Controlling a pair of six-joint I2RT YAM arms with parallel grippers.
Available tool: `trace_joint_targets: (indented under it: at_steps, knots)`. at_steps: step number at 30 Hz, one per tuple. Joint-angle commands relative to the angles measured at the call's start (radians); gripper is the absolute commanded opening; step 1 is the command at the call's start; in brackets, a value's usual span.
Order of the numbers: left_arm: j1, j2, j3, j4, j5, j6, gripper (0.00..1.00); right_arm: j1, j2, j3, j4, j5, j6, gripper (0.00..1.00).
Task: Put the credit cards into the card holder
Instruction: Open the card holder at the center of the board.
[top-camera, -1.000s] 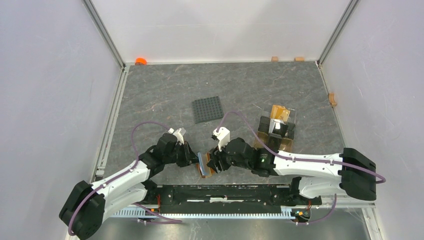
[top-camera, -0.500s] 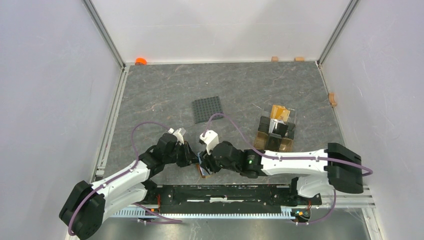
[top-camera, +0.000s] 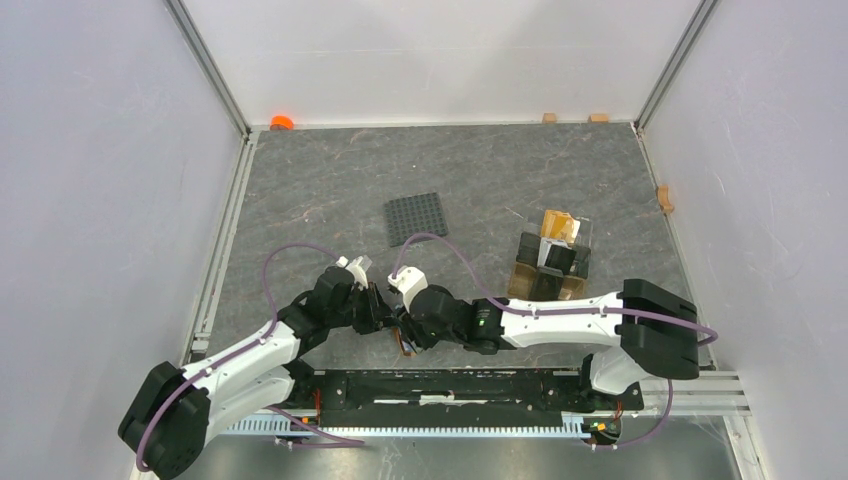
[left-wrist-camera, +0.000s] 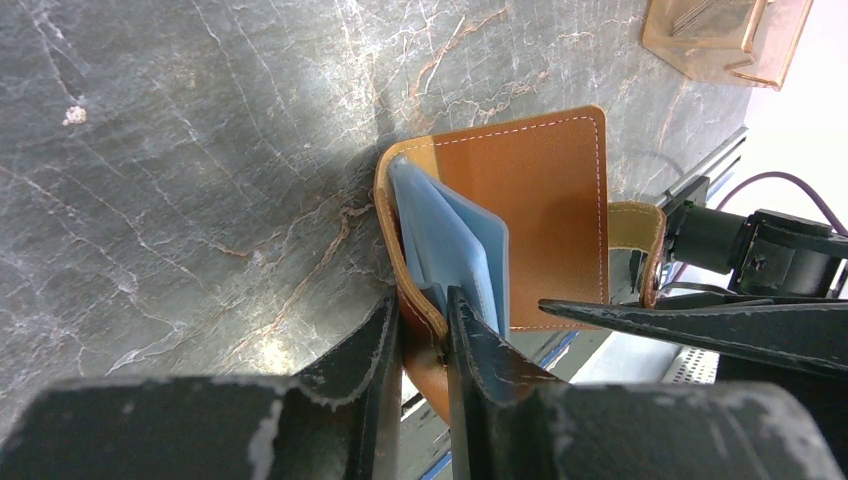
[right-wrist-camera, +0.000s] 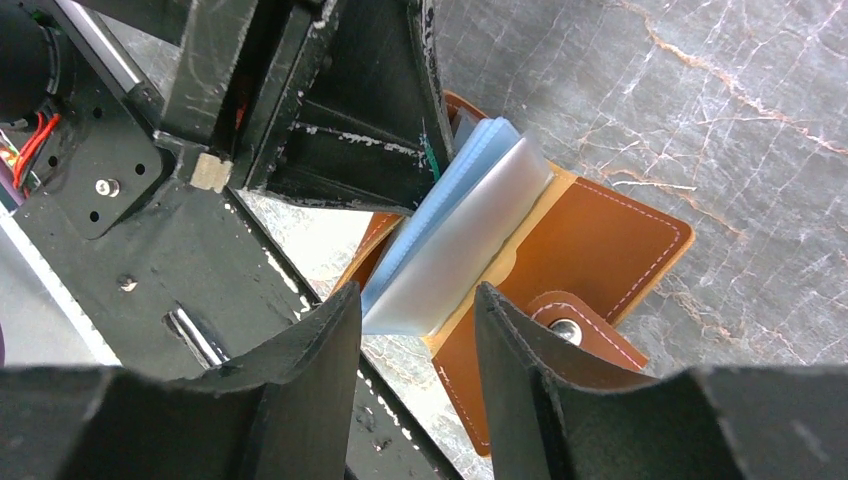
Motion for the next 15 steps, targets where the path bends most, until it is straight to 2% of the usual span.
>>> trace_joint_targets:
  at_steps: [1, 5, 15]
  knots:
    - [-0.006, -0.018, -0.005, 0.032, 0.016, -0.022, 0.02, -0.005, 0.019, 0.047, 0.016, -0.014, 0.015, 0.5]
    - [-0.006, -0.022, -0.005, 0.03, 0.014, -0.022, 0.02, -0.006, 0.032, 0.049, -0.005, 0.009, 0.02, 0.49]
    - [-0.006, -0.011, -0.016, 0.03, 0.003, -0.012, 0.02, -0.012, 0.009, 0.015, -0.026, 0.058, 0.032, 0.4]
